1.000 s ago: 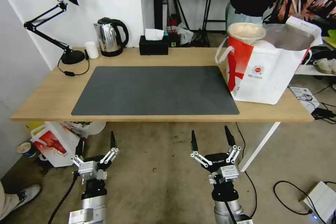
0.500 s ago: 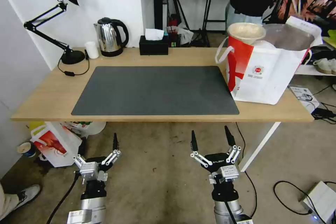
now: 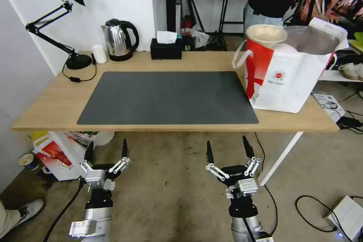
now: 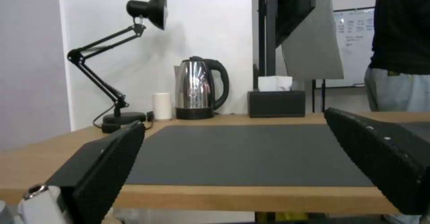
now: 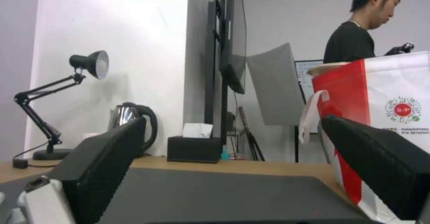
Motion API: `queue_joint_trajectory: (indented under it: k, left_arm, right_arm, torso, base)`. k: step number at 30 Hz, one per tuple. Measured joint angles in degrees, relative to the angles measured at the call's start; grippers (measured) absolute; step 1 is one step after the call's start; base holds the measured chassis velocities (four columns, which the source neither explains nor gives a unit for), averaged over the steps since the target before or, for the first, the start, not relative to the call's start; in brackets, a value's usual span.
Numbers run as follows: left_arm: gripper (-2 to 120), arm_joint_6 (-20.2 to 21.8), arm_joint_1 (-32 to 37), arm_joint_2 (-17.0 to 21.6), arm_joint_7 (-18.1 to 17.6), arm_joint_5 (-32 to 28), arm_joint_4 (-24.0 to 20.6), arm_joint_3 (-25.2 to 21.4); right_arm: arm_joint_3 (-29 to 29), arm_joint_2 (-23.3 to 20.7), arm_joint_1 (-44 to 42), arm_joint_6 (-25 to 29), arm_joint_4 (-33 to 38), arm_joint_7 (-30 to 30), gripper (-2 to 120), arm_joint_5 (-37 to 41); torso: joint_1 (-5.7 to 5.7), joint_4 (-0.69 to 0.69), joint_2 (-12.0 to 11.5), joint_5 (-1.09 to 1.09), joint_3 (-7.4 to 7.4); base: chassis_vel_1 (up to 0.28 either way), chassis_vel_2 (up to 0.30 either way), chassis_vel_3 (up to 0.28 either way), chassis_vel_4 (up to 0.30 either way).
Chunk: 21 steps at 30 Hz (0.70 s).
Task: Pick up the trash from the table and place it into the takeout bag.
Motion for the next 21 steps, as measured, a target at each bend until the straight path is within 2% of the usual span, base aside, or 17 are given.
queue_joint_trajectory:
  k: [21]
  left_arm:
    - [100,0.0,-0.1,-0.1,-0.1,0.1,0.0,-0.1]
  right_arm:
    - [0.0,0.0,0.0,0.0,0.0,0.0,100,0.0]
  torso:
    - [0.00,0.00,0.0,0.00,0.00]
  base:
    - [0.000,0.000,0.000,0.000]
